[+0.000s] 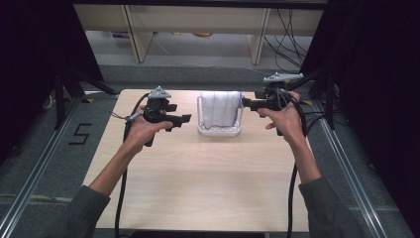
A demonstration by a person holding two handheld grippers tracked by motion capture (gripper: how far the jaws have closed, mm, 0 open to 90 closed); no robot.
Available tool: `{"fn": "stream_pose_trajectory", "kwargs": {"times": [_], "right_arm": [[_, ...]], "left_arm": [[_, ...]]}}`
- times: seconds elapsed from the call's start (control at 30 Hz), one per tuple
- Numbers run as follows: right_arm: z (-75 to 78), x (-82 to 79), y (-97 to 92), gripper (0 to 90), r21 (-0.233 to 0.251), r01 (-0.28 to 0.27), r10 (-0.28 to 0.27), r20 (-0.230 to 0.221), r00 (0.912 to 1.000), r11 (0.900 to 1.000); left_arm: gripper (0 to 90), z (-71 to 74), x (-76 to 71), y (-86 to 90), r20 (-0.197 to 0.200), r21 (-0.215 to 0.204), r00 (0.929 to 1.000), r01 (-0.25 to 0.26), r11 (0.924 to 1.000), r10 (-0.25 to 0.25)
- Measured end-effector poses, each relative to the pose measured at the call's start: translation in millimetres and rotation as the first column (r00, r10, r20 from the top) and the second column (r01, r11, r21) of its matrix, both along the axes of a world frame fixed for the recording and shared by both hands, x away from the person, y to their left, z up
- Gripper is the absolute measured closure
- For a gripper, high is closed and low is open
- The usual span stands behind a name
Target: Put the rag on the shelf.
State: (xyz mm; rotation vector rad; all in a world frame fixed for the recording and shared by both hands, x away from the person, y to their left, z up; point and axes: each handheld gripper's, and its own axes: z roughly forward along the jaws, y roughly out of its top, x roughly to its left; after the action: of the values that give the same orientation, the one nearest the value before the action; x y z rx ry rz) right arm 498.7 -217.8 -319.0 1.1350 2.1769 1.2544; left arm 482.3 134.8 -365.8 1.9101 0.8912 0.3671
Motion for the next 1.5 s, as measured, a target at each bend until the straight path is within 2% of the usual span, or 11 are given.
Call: {"fn": "stream_pose_trajectory", "kwargs": {"times": [0.13,0.5,0.63,0.73,0.77,0.83,0.87,1.1,1.33,1.37,1.5], "right_arm": [[-6.3,-4.9,-0.4,38.1,-0.006,0.003,-0.003,-0.009,1.0000,1.0000],[-24.7,-29.3,1.9,32.6,0.051,-0.039,0.038,0.020,0.9991,0.9979],[-38.8,-38.2,2.2,32.6,0.049,-0.043,0.042,0.022,0.9989,0.9979],[-48.7,-44.4,1.8,32.7,0.054,-0.051,0.050,0.020,0.9986,0.9972],[-53.8,-46.9,2.5,32.8,0.082,-0.049,0.048,0.015,0.9987,0.9954],[-58.3,-48.1,1.8,32.7,0.048,-0.061,0.061,0.010,0.9981,0.9970],[-61.6,-51.1,3.9,32.8,0.069,-0.048,0.048,0.005,0.9989,0.9965],[-75.9,-57.5,5.9,32.7,0.054,-0.065,0.065,0.003,0.9979,0.9964],[-89.5,-59.6,7.0,32.6,0.026,-0.092,0.093,-0.031,0.9952,0.9954],[-91.4,-61.7,10.1,32.4,0.049,-0.082,0.085,-0.054,0.9950,0.9954],[-94.5,-63.0,10.5,32.1,0.051,-0.094,0.098,-0.074,0.9924,0.9943]], "left_arm": [[26.3,-4.1,-8.0,-0.5,0.002,-0.015,0.9995,0.031,0.9994,-0.031],[23.2,-20.5,-38.2,0.4,0.012,-0.023,0.9981,0.060,0.9979,-0.060],[22.6,-28.7,-49.7,1.1,0.017,-0.010,0.9978,0.065,0.9979,-0.064],[22.4,-34.7,-57.9,3.0,0.012,-0.027,0.9979,0.064,0.9976,-0.064],[22.4,-36.2,-59.0,3.7,0.010,-0.030,0.9975,0.070,0.9971,-0.069],[22.3,-39.4,-61.4,6.0,0.016,-0.047,0.9976,0.068,0.9966,-0.067],[22.3,-40.4,-62.5,6.6,0.016,-0.051,0.9980,0.062,0.9968,-0.061],[22.3,-52.3,-70.3,6.9,0.009,-0.040,0.9981,0.061,0.9973,-0.061],[22.3,-65.6,-77.9,2.1,-0.009,0.002,0.9966,0.082,0.9966,-0.082],[22.3,-67.7,-80.0,1.9,-0.010,0.006,0.9968,0.079,0.9968,-0.079],[22.3,-75.1,-87.8,6.2,-0.021,0.013,0.9957,0.091,0.9958,-0.090]]}}
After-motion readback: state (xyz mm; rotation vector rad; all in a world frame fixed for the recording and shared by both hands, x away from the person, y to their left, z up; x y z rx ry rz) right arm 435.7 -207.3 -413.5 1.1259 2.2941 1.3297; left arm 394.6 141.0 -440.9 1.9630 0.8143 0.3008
